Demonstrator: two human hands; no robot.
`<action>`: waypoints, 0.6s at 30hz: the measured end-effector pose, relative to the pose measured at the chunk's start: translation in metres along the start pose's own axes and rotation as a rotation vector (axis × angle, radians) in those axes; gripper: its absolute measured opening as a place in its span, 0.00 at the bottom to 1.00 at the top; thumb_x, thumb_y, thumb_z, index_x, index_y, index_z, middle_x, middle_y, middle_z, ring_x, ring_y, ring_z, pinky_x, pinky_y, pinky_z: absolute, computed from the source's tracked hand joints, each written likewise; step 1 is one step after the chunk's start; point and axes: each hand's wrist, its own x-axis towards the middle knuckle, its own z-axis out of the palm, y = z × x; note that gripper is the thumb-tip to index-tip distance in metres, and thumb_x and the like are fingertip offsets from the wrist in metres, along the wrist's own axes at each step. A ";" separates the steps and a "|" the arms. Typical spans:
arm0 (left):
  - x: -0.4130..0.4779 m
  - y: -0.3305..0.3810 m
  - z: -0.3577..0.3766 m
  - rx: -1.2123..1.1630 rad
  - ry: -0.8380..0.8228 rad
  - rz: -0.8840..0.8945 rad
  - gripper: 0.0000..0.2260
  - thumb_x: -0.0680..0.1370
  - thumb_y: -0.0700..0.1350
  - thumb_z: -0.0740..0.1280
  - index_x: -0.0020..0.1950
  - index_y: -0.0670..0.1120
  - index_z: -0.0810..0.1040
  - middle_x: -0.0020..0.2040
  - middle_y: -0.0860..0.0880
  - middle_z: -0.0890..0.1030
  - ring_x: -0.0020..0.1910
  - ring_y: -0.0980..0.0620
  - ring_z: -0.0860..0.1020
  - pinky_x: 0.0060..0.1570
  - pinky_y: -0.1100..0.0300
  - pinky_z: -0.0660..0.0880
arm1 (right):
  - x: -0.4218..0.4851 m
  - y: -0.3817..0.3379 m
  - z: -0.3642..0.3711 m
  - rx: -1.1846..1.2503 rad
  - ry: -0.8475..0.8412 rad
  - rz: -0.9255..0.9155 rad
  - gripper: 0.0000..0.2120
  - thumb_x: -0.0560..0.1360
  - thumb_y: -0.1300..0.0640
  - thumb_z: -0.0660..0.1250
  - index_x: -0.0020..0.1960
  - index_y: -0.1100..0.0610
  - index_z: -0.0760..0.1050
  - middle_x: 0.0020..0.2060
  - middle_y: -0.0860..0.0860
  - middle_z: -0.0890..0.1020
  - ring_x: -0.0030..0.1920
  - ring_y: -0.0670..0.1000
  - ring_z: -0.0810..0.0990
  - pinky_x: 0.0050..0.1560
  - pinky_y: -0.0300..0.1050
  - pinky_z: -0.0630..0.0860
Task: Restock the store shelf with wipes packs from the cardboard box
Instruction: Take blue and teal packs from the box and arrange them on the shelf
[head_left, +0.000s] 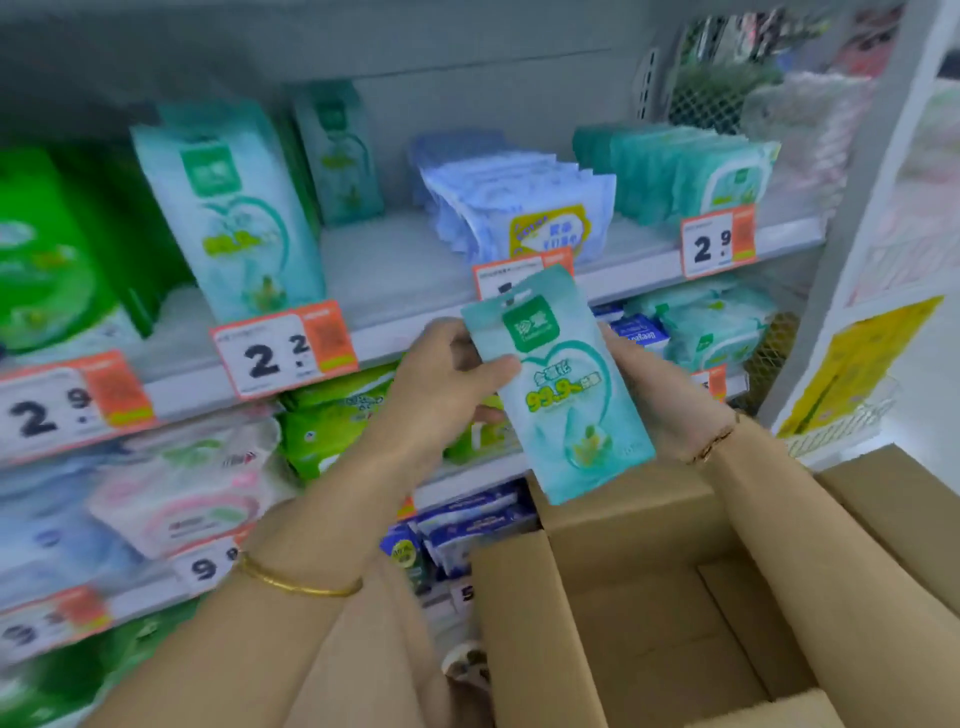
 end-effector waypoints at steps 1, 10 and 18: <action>0.000 0.012 -0.013 0.005 0.044 0.050 0.11 0.76 0.37 0.66 0.57 0.41 0.71 0.49 0.45 0.80 0.41 0.54 0.79 0.31 0.65 0.79 | 0.003 -0.011 0.015 -0.063 -0.024 -0.071 0.23 0.71 0.40 0.56 0.55 0.51 0.79 0.50 0.51 0.84 0.49 0.50 0.84 0.50 0.48 0.81; 0.041 0.071 -0.088 0.222 0.459 0.317 0.18 0.77 0.38 0.65 0.66 0.41 0.69 0.56 0.46 0.77 0.51 0.49 0.78 0.56 0.54 0.76 | 0.076 -0.079 0.118 -0.582 0.193 -0.437 0.16 0.74 0.65 0.67 0.60 0.66 0.69 0.56 0.62 0.80 0.51 0.60 0.81 0.54 0.60 0.78; 0.061 0.057 -0.147 1.306 0.775 0.605 0.19 0.70 0.46 0.65 0.61 0.45 0.75 0.63 0.44 0.76 0.63 0.42 0.71 0.60 0.48 0.66 | 0.213 -0.105 0.176 -0.767 0.424 -0.475 0.20 0.76 0.66 0.62 0.66 0.64 0.63 0.53 0.56 0.73 0.50 0.50 0.69 0.48 0.39 0.68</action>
